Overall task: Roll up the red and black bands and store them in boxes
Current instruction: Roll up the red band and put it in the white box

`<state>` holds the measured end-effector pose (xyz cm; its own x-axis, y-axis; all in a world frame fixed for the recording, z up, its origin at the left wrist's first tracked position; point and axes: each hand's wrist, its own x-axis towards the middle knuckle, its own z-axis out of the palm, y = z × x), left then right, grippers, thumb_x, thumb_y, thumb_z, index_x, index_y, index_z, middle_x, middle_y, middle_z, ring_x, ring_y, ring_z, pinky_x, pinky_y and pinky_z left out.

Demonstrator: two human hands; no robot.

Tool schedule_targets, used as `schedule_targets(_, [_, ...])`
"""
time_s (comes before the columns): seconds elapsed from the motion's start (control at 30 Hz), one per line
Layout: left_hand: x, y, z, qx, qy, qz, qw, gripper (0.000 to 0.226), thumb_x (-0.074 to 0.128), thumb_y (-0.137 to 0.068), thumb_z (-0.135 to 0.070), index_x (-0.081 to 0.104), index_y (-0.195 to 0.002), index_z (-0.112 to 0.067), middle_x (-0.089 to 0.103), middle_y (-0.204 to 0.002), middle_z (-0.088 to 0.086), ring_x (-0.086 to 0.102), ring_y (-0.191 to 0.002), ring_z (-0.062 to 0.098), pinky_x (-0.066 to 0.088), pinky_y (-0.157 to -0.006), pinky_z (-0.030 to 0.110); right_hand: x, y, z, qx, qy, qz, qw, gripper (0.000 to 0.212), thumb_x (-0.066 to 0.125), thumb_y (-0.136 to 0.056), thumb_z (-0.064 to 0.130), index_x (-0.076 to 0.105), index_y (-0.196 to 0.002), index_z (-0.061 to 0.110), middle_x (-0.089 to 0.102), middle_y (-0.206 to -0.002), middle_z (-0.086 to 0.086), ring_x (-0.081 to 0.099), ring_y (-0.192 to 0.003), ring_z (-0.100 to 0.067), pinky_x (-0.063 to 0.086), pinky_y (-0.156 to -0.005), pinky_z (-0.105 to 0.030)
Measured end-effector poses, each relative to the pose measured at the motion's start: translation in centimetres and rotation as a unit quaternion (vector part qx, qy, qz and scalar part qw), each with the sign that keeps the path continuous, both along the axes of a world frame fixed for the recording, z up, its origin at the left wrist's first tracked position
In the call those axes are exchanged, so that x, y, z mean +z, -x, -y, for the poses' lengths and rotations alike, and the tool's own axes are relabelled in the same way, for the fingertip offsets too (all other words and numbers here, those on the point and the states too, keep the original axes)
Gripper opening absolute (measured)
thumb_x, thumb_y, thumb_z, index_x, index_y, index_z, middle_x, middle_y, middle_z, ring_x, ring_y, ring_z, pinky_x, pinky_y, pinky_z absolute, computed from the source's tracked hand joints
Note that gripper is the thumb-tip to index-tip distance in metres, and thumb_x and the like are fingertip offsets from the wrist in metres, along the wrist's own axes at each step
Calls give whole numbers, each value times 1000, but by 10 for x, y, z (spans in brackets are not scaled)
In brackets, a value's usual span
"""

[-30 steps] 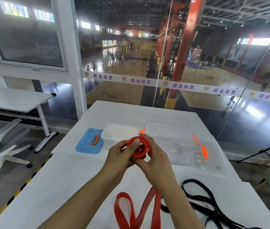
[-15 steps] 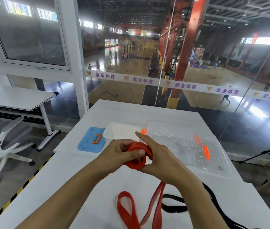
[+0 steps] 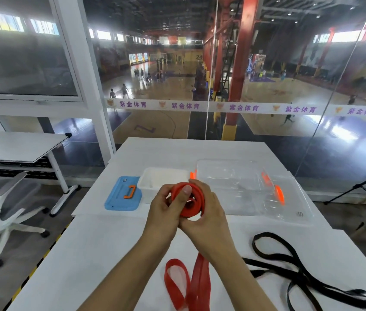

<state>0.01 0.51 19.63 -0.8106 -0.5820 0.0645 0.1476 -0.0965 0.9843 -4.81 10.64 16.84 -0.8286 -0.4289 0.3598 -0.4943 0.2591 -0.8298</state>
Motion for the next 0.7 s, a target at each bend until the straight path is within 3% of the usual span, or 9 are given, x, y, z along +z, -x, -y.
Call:
schedule_targets(0.13, [-9,-3,4,-42,-13,17,999,47,71,-77,-48,68,-109,-13,80,-97,4,77,-95,18,60,-88,39,-2,-1,-2,-9,-33,2,999,68,78,-78,47,43,-137,55,59,-119,22,61,-108,0,52,-91,-19])
schedule_targets(0.27, [-11,-15,23,-111,-1,59,992,45,72,-76,-40,71,-109,-9,79,-100,9,77,-96,21,62,-78,32,6,13,-18,67,-110,-20,991,71,80,-80,48,43,-140,58,61,-117,17,61,-109,-3,52,-97,-24])
schedule_targets(0.4, [-1,-21,47,-213,51,104,970,44,75,-81,-31,69,-122,-15,78,-112,9,74,-106,24,61,-88,39,27,25,-32,141,-235,-70,959,79,85,-80,41,41,-143,59,55,-104,27,55,-103,-1,48,-94,-18])
schedule_targets(0.53, [14,-19,50,-240,167,168,941,36,78,-81,-33,73,-116,-23,79,-107,-4,74,-101,10,61,-83,26,38,23,-29,179,-278,-93,939,86,85,-80,39,35,-147,60,56,-116,22,54,-110,-3,48,-100,-26])
schedule_targets(0.7, [12,-22,44,-181,184,135,957,21,79,-81,-28,77,-102,-26,80,-95,-9,75,-91,3,57,-70,15,41,22,-31,165,-280,-101,940,87,84,-80,41,35,-151,53,59,-126,16,52,-112,-3,44,-101,-23])
